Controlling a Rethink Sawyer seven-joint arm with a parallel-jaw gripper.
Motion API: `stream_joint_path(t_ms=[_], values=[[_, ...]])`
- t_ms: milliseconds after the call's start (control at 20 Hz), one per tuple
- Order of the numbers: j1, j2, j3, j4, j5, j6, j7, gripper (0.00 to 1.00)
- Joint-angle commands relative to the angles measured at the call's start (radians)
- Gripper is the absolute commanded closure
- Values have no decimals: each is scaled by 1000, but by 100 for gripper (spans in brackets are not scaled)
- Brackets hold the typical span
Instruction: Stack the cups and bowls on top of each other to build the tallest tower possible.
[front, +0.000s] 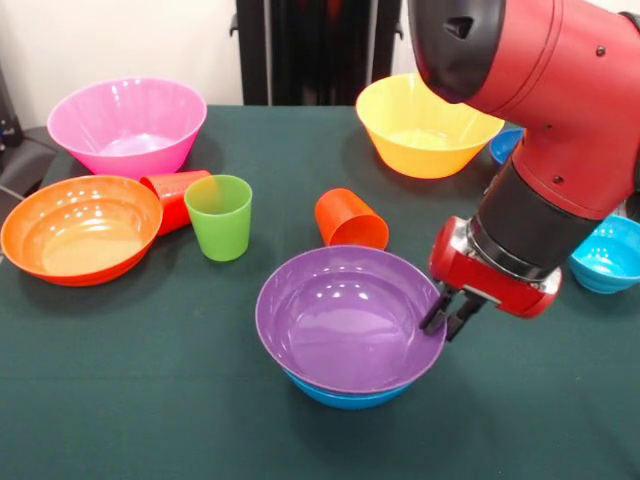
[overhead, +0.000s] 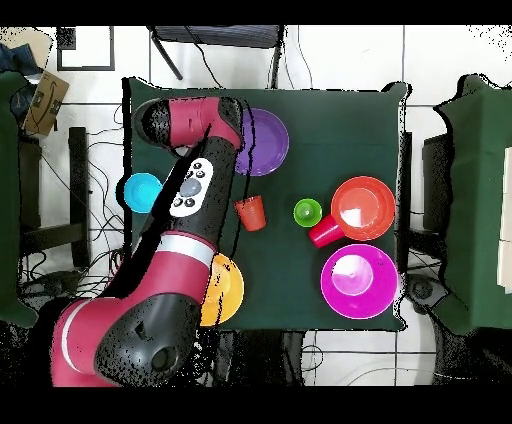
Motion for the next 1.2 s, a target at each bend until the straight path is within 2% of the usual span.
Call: stream_joint_path(t_ms=[50, 350, 700, 1200], values=[[-39, -31, 187, 160, -117, 23, -285, 100], [-71, -17, 254, 144, -142, -37, -282, 100], [-89, -27, 320, 182, -178, -152, -250, 100], [-108, -11, 353, 128, -214, -122, -228, 100]])
